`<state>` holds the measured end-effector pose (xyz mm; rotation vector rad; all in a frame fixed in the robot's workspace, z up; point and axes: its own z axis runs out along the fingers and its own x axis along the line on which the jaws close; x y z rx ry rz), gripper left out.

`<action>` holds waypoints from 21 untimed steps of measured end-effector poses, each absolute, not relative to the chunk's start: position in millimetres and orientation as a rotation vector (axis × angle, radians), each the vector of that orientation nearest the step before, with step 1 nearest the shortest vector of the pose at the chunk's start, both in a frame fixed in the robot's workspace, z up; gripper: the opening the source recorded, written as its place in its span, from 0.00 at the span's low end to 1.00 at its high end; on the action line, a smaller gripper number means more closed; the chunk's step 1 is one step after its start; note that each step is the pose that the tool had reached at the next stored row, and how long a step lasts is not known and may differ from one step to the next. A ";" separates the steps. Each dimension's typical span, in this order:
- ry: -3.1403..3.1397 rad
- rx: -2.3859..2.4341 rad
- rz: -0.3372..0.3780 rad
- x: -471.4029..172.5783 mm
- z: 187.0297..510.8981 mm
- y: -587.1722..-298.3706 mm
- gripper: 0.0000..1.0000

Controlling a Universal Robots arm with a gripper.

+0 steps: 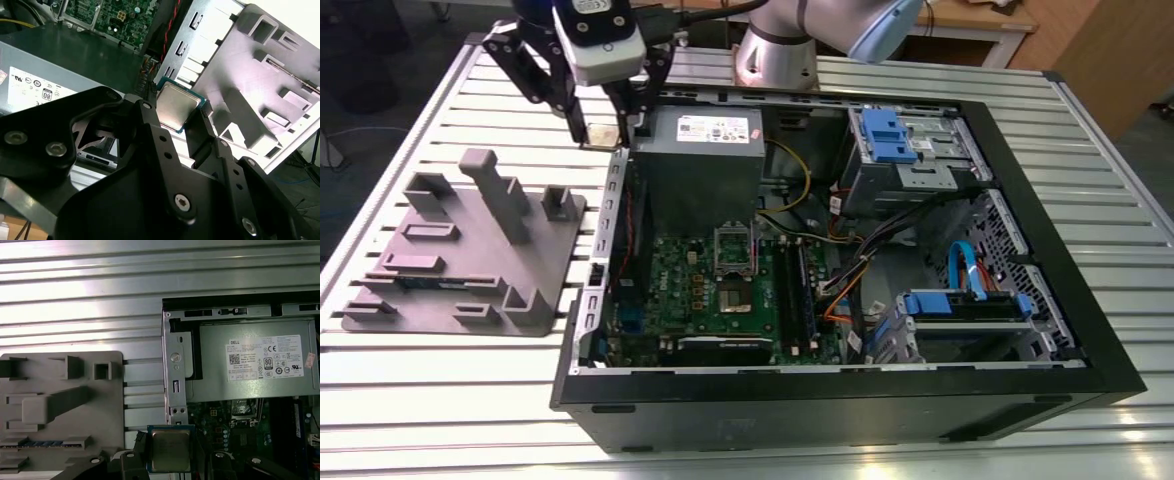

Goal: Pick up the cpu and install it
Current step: 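Pick up the cpu and move it towards the insertion slot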

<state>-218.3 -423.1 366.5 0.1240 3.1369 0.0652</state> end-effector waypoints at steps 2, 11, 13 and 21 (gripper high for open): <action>3.137 0.124 0.065 -216.9 366.4 -423.1 0.47; 3.137 0.124 0.065 -210.3 366.4 -423.1 0.47; 3.137 0.124 0.065 -208.9 366.5 -423.1 0.47; 3.137 0.124 0.065 -203.0 366.5 -423.1 0.47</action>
